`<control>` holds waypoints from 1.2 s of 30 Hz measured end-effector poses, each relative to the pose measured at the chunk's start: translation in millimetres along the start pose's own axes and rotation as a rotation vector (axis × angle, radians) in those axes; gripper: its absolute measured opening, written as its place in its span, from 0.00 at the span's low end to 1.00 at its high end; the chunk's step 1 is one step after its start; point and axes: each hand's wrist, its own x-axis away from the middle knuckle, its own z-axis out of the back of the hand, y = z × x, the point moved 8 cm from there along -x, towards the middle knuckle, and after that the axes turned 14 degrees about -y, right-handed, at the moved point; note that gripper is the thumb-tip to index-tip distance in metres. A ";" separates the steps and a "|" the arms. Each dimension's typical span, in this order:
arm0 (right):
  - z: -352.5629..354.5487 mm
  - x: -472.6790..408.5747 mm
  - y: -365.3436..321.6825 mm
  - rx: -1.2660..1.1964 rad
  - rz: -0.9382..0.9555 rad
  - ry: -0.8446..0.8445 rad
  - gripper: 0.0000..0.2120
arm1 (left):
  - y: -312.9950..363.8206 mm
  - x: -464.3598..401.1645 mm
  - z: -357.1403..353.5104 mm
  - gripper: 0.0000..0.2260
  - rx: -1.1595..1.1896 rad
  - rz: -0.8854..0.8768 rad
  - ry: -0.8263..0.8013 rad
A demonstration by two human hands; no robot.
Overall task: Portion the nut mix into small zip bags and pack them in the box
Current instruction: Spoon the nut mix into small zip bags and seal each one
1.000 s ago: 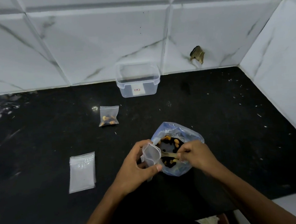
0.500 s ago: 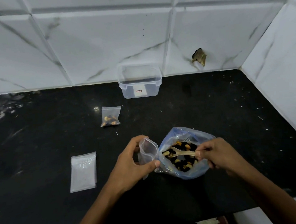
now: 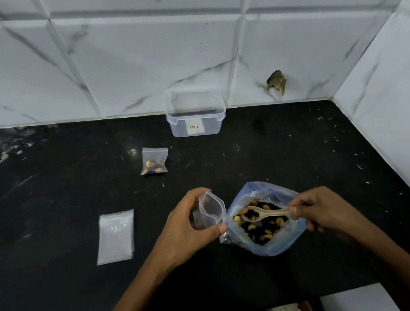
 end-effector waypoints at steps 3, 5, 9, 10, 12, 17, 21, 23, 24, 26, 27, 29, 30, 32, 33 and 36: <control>9.6 8.1 5.9 -0.111 -0.005 -0.010 0.06 | 0.7 -0.2 -1.7 0.30 -0.017 0.001 0.005; 17.0 15.0 6.2 -0.181 -0.001 -0.015 0.06 | 2.3 -1.7 -4.4 0.30 -0.044 -0.001 0.003; 28.1 28.8 -13.5 -0.264 0.114 0.011 0.08 | 4.9 -7.5 -11.5 0.33 -0.118 -0.005 0.003; 29.3 33.7 -23.2 -0.259 0.154 0.024 0.08 | 6.4 -9.1 -13.3 0.33 -0.132 -0.011 0.006; 28.2 44.0 -47.3 -0.175 0.231 0.057 0.08 | 10.4 -12.1 -16.3 0.33 -0.144 -0.019 0.010; 2.6 74.1 -115.6 0.411 0.326 0.226 0.05 | 16.7 -14.8 -19.3 0.30 -0.073 -0.053 0.033; -45.9 86.2 -150.7 0.881 0.539 0.241 0.06 | 15.4 -14.3 -18.5 0.26 -0.017 -0.074 0.078; -50.7 93.7 -152.3 0.885 0.623 0.246 0.10 | 12.1 -14.5 -17.9 0.27 0.012 -0.067 0.084; -48.3 96.9 -151.2 0.864 0.637 0.270 0.10 | 10.2 -14.8 -17.2 0.27 0.023 -0.058 0.084; -36.1 104.4 -147.9 0.806 0.627 0.335 0.07 | 5.2 -15.2 -16.0 0.27 0.047 -0.031 0.079; -25.6 109.8 -145.1 0.741 0.629 0.388 0.05 | 3.8 -14.7 -16.0 0.27 0.064 -0.022 0.074; -2.2 117.8 -135.8 0.589 0.597 0.453 0.05 | 1.6 -12.7 -15.7 0.26 0.088 -0.014 0.068; 8.0 118.0 -129.5 0.538 0.549 0.457 0.05 | 0.8 -11.6 -15.9 0.25 0.099 -0.010 0.070; 16.3 102.5 -110.7 0.492 0.411 0.406 0.04 | -4.1 -8.0 -14.5 0.22 0.118 0.003 0.078; 14.0 88.5 -97.1 0.489 0.334 0.353 0.05 | -6.9 -6.6 -14.6 0.21 0.124 0.012 0.070; -1.8 42.9 -57.1 0.563 0.171 0.249 0.05 | -14.0 -2.9 -17.1 0.20 0.131 0.048 0.008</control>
